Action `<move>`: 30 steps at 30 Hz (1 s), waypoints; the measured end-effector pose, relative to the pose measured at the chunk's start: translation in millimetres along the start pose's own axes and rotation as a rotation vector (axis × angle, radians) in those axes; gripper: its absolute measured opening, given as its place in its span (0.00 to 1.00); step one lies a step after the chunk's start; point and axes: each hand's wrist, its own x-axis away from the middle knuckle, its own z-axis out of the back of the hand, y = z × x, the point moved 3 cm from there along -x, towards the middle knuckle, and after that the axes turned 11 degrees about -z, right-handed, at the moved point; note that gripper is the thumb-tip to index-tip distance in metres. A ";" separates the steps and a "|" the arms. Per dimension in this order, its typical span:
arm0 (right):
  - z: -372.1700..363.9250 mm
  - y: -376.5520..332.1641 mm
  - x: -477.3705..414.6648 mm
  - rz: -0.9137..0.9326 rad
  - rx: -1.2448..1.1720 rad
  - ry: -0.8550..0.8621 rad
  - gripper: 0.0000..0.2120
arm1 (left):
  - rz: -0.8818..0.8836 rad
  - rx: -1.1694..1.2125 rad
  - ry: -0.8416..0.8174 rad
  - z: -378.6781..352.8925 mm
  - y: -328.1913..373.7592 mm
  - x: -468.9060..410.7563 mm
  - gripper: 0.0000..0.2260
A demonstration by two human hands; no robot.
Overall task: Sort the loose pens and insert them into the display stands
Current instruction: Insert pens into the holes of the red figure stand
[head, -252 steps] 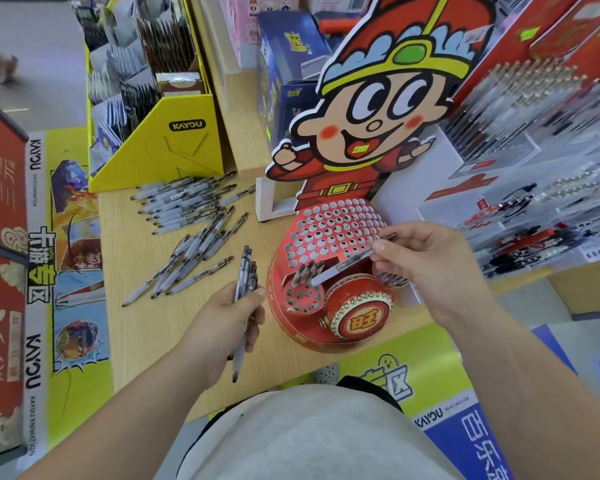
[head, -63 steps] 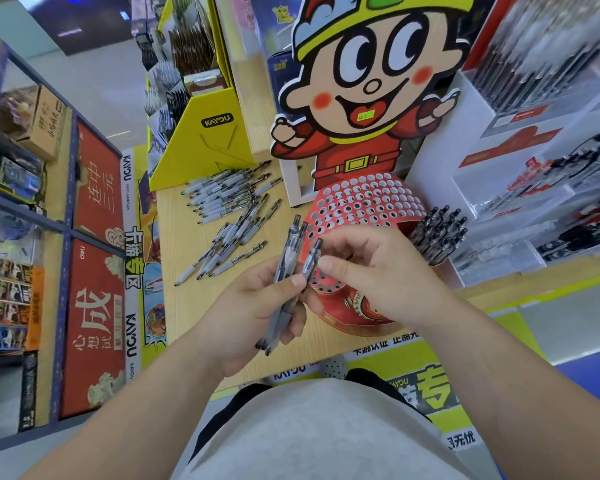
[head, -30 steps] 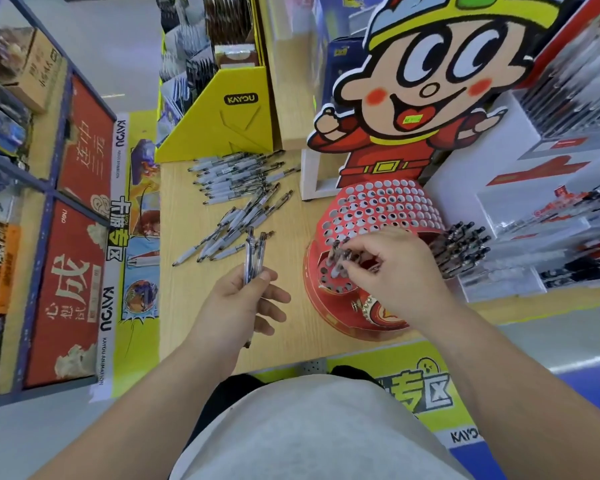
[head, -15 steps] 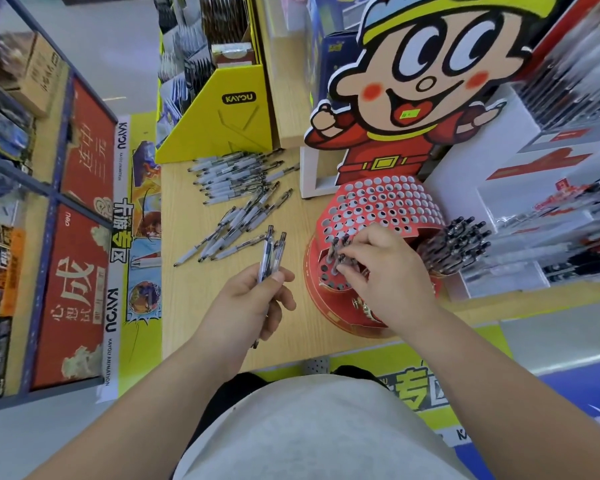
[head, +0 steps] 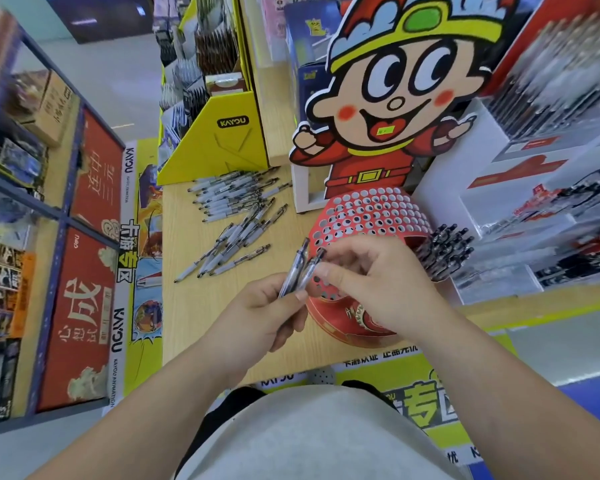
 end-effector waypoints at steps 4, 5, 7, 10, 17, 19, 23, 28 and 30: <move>-3.3 -0.8 9.8 -0.044 -0.213 -0.048 0.03 | -0.006 -0.020 -0.081 -7.7 4.5 -2.0 0.12; -3.5 0.9 11.5 -0.059 -0.265 -0.050 0.03 | -0.013 -0.040 -0.095 -8.3 5.1 -2.5 0.11; -3.8 5.6 13.1 -0.090 -0.333 -0.052 0.02 | -0.026 -0.076 -0.116 -8.1 5.9 -3.7 0.09; -3.1 10.9 13.1 -0.122 -0.392 -0.051 0.03 | -0.036 -0.089 -0.117 -6.8 6.2 -5.9 0.10; -2.7 14.4 11.1 -0.143 -0.372 -0.031 0.06 | -0.017 -0.093 -0.034 -3.4 -1.8 -9.0 0.13; 0.4 11.5 9.1 -0.136 -0.368 -0.002 0.06 | -0.002 -0.080 0.018 0.7 -4.6 -10.5 0.12; 16.0 -0.6 2.0 -0.044 -0.284 0.108 0.09 | 0.050 -0.029 0.156 18.2 -14.1 -11.3 0.12; 22.8 -14.2 -5.1 0.107 -0.083 0.143 0.14 | 0.066 0.009 0.255 35.9 -24.5 -8.2 0.12; 22.1 -15.2 -8.7 0.159 0.052 0.209 0.12 | 0.063 0.028 0.285 39.0 -28.3 -5.7 0.11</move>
